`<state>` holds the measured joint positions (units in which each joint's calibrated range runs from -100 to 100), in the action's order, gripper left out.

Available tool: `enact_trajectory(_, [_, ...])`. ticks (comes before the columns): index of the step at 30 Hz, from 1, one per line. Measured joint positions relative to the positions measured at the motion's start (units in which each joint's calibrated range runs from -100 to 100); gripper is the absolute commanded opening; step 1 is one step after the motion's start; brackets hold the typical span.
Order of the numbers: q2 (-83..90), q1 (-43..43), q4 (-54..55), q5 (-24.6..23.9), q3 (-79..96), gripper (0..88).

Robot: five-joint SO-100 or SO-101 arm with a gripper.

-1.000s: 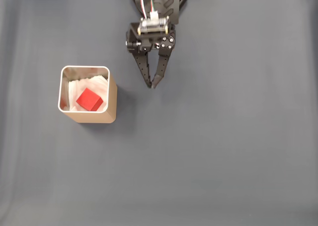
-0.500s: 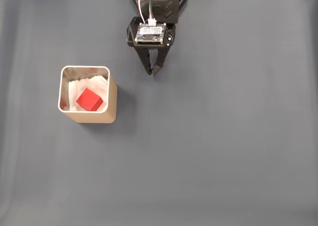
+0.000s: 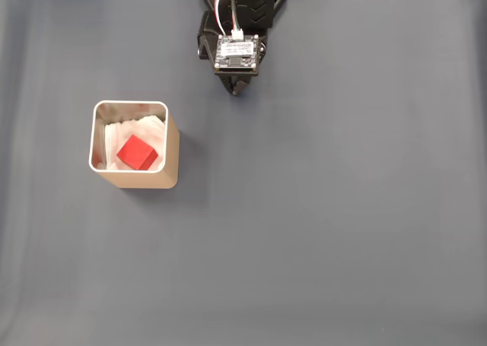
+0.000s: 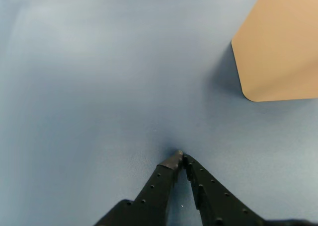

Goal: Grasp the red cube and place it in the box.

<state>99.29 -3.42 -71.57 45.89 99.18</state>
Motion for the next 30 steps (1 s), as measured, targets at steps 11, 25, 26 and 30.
enact_trajectory(11, [0.09,0.00,-3.57,2.10,0.00,0.5])
enact_trajectory(25, [0.27,0.00,-3.57,1.12,0.00,0.5])
enact_trajectory(26, [0.27,0.00,-3.57,1.12,0.00,0.5])
enact_trajectory(30, [0.27,0.00,-3.57,1.12,0.00,0.5])
